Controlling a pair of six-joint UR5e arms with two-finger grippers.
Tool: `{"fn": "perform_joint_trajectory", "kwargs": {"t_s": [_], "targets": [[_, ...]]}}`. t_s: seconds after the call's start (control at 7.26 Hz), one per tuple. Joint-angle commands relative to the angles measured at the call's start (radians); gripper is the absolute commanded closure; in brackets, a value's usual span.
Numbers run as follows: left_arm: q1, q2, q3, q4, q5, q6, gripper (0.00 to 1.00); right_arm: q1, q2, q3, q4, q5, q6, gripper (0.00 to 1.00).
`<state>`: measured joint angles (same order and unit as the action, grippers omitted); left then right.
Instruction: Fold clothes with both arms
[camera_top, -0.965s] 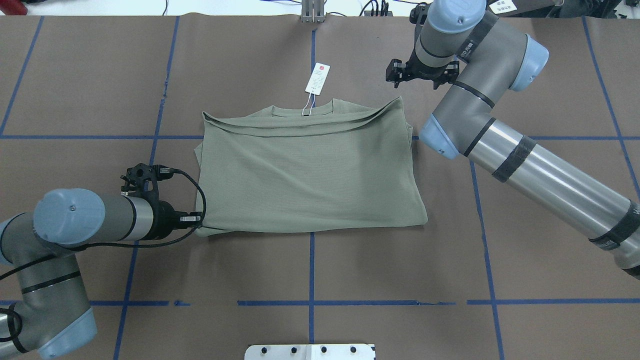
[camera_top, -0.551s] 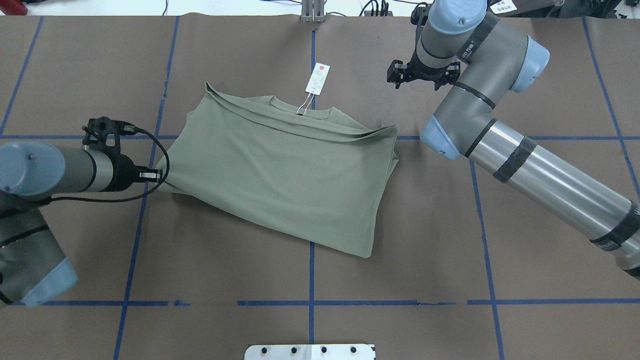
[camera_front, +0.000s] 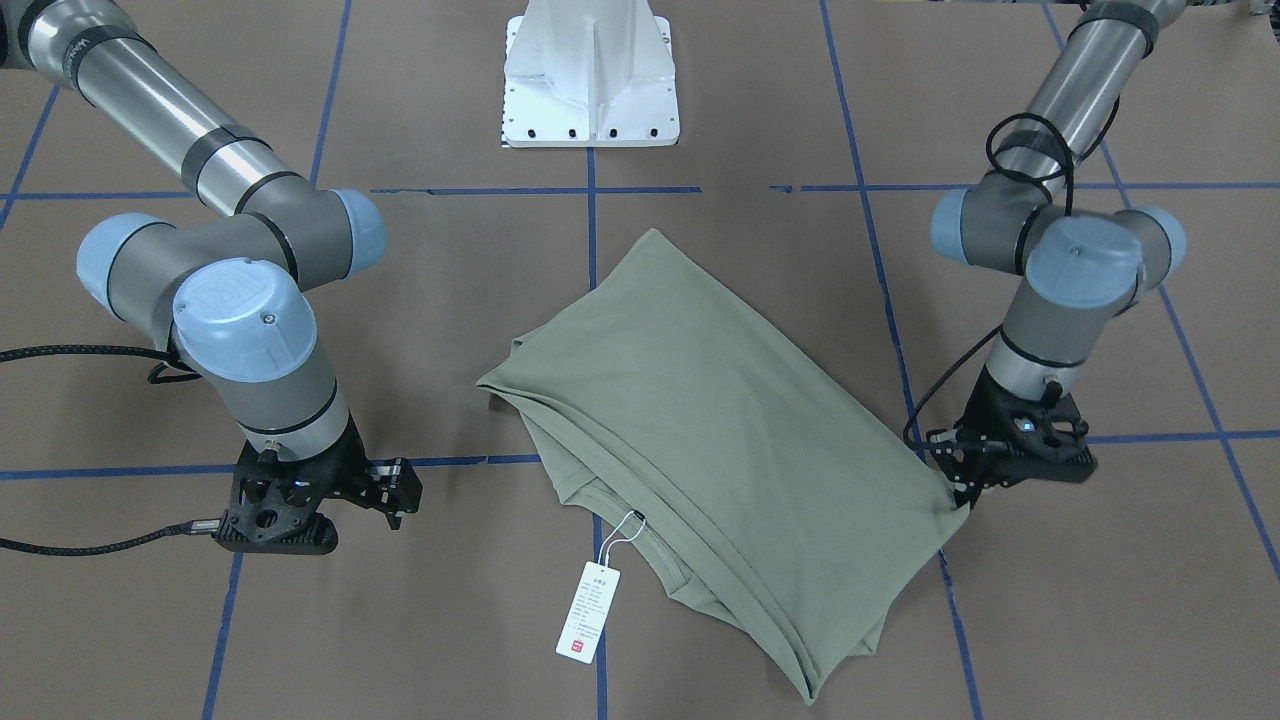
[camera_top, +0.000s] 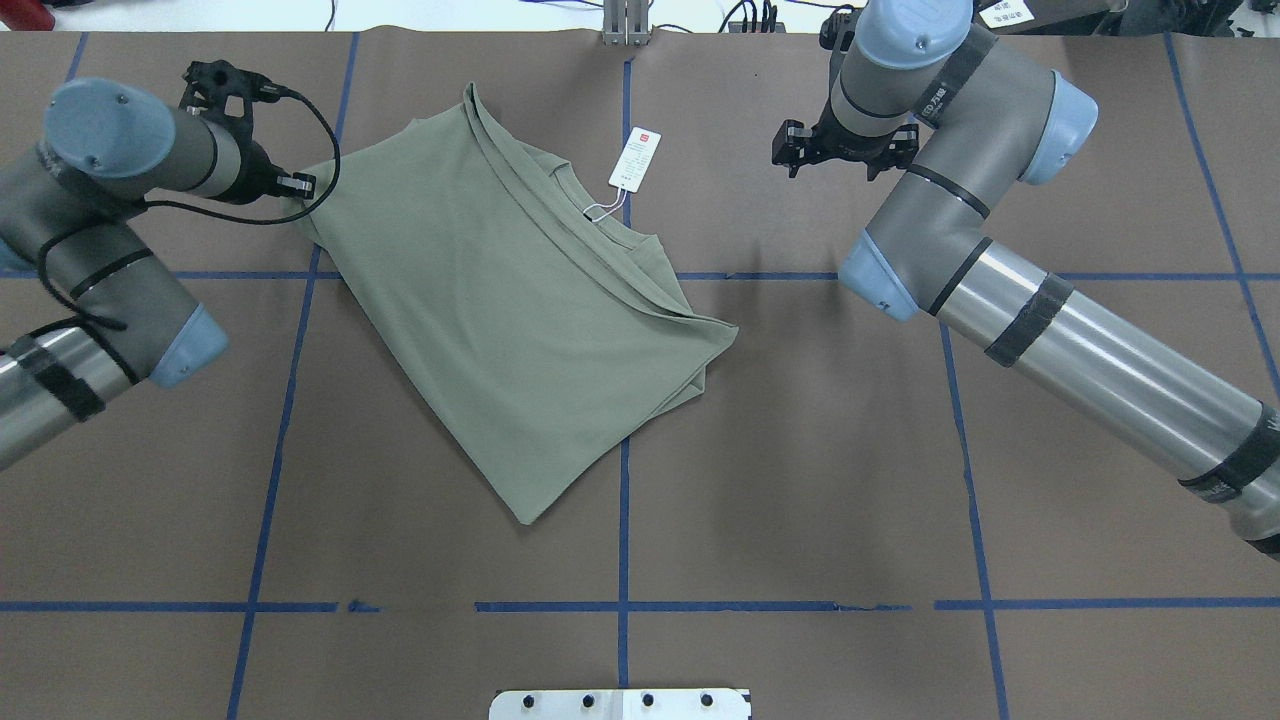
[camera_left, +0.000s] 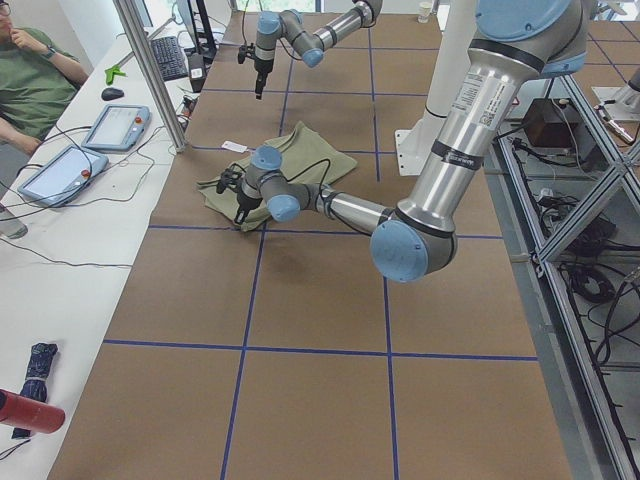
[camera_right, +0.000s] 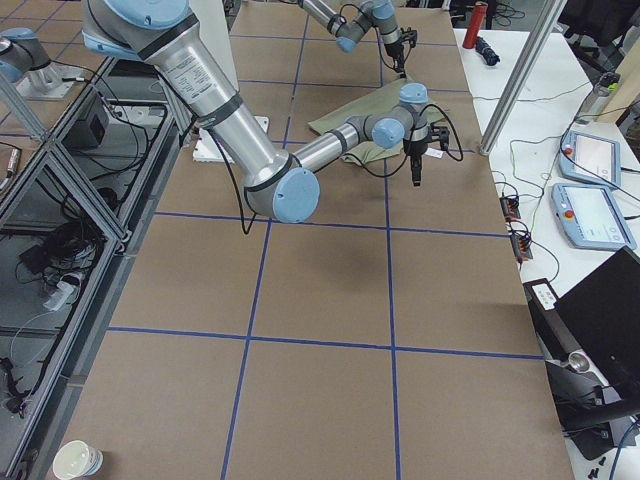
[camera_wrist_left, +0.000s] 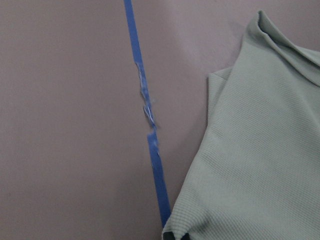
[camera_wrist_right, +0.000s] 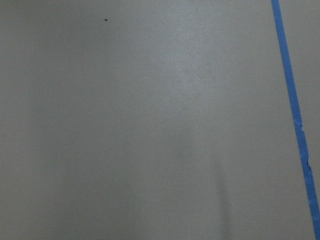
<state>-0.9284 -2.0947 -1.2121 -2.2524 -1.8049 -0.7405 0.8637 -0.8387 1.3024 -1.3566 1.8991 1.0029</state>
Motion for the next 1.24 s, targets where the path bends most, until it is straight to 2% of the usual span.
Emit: {"fn": "perform_joint_trajectory", "kwargs": {"t_s": [0.0,0.14,0.28,0.41,0.55,0.69,0.83,1.1], "targets": [[-0.049,-0.204,0.277,-0.01,0.063,0.108,1.0,0.0,0.004,0.003,0.001,0.0,0.005,0.0],[-0.07,-0.205,0.273,-0.01,0.059,0.157,1.0,-0.003,0.007,0.005,0.001,0.0,0.008,0.0],[-0.081,-0.196,0.252,-0.027,0.053,0.185,0.01,-0.015,0.016,0.005,0.004,-0.003,0.022,0.0],[-0.087,-0.177,0.211,-0.045,-0.011,0.17,0.0,-0.049,0.032,-0.017,0.083,-0.009,0.116,0.0],[-0.108,-0.167,0.195,-0.048,-0.154,0.152,0.0,-0.087,0.064,-0.055,0.155,-0.014,0.231,0.0],[-0.121,-0.154,0.177,-0.049,-0.227,0.148,0.0,-0.141,0.154,-0.13,0.171,-0.081,0.36,0.01],[-0.119,-0.13,0.145,-0.05,-0.231,0.136,0.0,-0.188,0.221,-0.194,0.174,-0.145,0.42,0.04],[-0.119,-0.127,0.131,-0.058,-0.231,0.115,0.0,-0.247,0.231,-0.206,0.198,-0.191,0.445,0.21]]}}
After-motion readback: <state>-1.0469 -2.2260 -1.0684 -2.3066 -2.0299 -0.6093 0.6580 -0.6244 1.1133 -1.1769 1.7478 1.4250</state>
